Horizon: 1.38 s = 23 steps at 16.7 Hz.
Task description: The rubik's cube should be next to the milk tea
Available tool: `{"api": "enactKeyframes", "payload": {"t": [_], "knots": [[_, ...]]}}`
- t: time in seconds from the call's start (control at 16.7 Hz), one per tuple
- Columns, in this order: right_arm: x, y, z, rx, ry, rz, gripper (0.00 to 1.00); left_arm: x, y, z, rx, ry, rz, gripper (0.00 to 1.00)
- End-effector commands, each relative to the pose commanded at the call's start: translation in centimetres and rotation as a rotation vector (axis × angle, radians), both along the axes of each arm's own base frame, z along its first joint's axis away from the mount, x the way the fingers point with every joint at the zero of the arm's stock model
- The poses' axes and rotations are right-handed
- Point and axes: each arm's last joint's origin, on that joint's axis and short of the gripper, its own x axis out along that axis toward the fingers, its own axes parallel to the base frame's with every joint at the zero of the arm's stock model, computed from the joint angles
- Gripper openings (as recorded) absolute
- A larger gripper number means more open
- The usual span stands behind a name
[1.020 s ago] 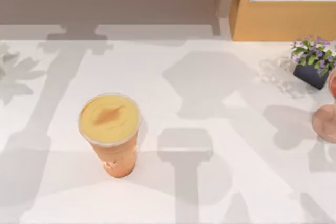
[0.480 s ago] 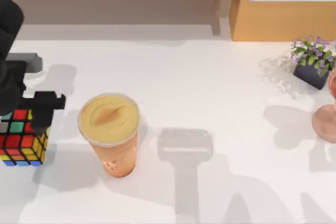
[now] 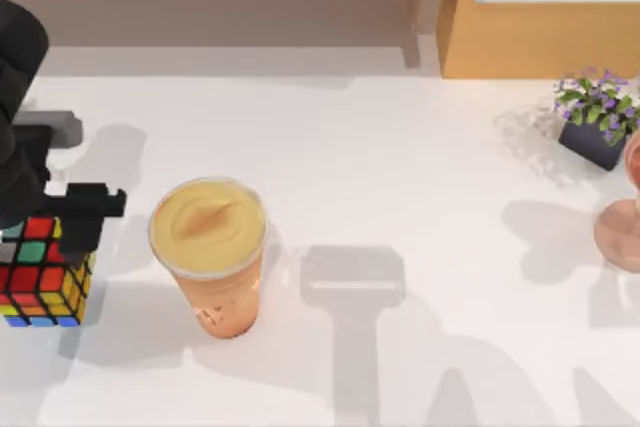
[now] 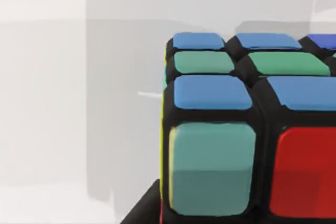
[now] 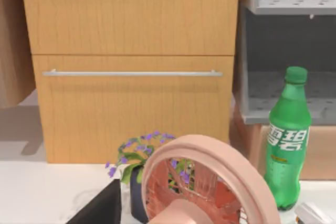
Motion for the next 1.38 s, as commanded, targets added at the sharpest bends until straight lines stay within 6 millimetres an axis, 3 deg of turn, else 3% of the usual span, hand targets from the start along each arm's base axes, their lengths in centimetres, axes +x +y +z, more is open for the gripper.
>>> {"api": "enactKeyframes", "payload": {"t": [0.9,1.38], "knots": [[0.0,0.0,0.0,0.000,0.000,0.000,1.00,0.4,0.9,0.8,0.008,-0.078,0.032,0.00],[0.0,0.0,0.0,0.000,0.000,0.000,1.00,0.0,-0.1,-2.0,-0.001,0.003,-0.001,0.00]]}}
